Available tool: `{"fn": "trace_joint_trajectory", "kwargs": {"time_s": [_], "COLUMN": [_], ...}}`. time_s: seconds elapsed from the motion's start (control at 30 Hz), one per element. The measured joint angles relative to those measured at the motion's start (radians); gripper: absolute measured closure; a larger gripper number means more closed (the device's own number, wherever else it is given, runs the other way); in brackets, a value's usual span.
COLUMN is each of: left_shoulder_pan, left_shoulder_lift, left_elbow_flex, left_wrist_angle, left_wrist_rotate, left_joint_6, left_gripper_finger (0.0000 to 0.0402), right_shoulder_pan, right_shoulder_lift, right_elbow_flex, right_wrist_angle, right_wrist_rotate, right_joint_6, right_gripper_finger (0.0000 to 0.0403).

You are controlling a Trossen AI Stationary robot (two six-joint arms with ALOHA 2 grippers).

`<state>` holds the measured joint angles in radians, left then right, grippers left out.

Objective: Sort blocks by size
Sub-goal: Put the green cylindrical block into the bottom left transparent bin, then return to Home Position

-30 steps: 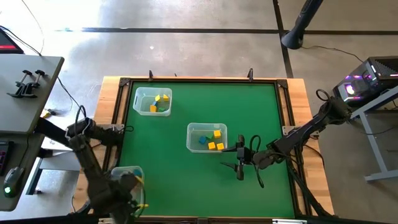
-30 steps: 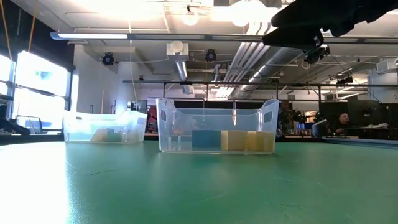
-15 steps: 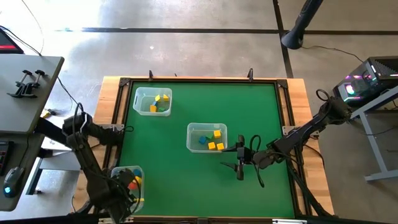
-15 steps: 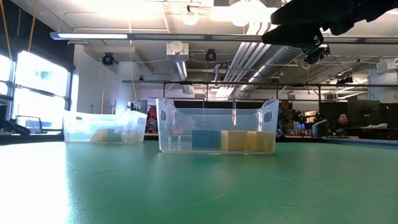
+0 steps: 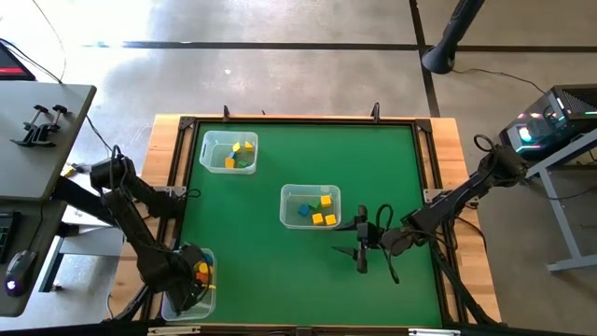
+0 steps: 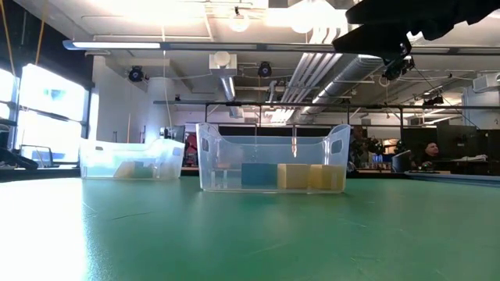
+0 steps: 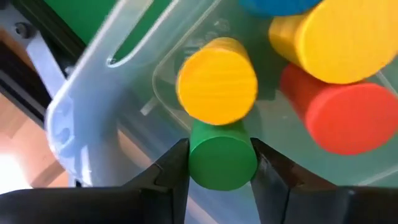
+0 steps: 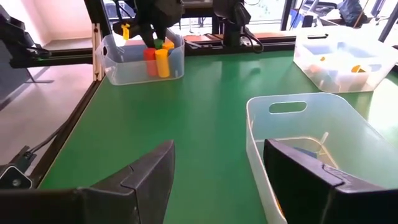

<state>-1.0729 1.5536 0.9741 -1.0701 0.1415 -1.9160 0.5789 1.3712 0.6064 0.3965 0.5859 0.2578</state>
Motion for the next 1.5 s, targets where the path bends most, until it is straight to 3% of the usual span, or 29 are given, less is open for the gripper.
{"fn": "trace_joint_trajectory", "kwargs": {"time_s": [0.33, 0.67, 0.73, 0.83, 1.0, 1.1, 1.2, 1.3, 1.4, 1.5], "left_shoulder_pan": [0.0, 0.0, 0.001, 0.007, 0.069, 0.144, 0.242, 0.368, 0.495, 0.612], "left_shoulder_lift": [-0.012, -0.205, -0.253, -0.308, -0.332, -0.332, -0.331, -0.331, -0.33, -0.331], "left_elbow_flex": [-0.005, -0.005, -0.005, -0.005, -0.006, -0.049, -0.142, -0.266, -0.378, -0.449], "left_wrist_angle": [0.034, 0.044, 0.044, 0.051, 0.188, 0.413, 0.717, 1.056, 1.343, 1.529], "left_wrist_rotate": [0.001, -0.001, -0.04, -0.19, -0.553, -0.664, -0.67, -0.569, -0.492, -0.463], "left_joint_6": [0.018, -0.071, -0.094, -0.057, 0.276, 0.573, 0.897, 1.189, 1.434, 1.616], "left_gripper_finger": [0.0212, 0.0185, 0.0185, 0.0189, 0.0195, 0.0195, 0.0195, 0.0195, 0.0195, 0.0195], "right_shoulder_pan": [0.0, 0.0, 0.0, 0.002, 0.033, 0.068, 0.102, 0.132, 0.149, 0.143], "right_shoulder_lift": [0.0, -0.003, -0.019, -0.07, -0.183, -0.211, -0.214, -0.214, -0.226, -0.27], "right_elbow_flex": [0.0, 0.0, 0.0, 0.0, 0.0, 0.0, 0.0, 0.0, -0.045, -0.152], "right_wrist_angle": [0.005, 0.002, -0.023, -0.128, -0.361, -0.459, -0.518, -0.539, -0.475, -0.36], "right_wrist_rotate": [0.0, 0.001, 0.001, 0.0, -0.057, -0.127, -0.159, -0.172, -0.164, -0.171], "right_joint_6": [0.007, -0.009, -0.012, 0.007, 0.092, 0.135, 0.153, 0.139, 0.075, 0.089], "right_gripper_finger": [0.0162, 0.0162, 0.0162, 0.0162, 0.0162, 0.0162, 0.0162, 0.0162, 0.0162, 0.0162]}}
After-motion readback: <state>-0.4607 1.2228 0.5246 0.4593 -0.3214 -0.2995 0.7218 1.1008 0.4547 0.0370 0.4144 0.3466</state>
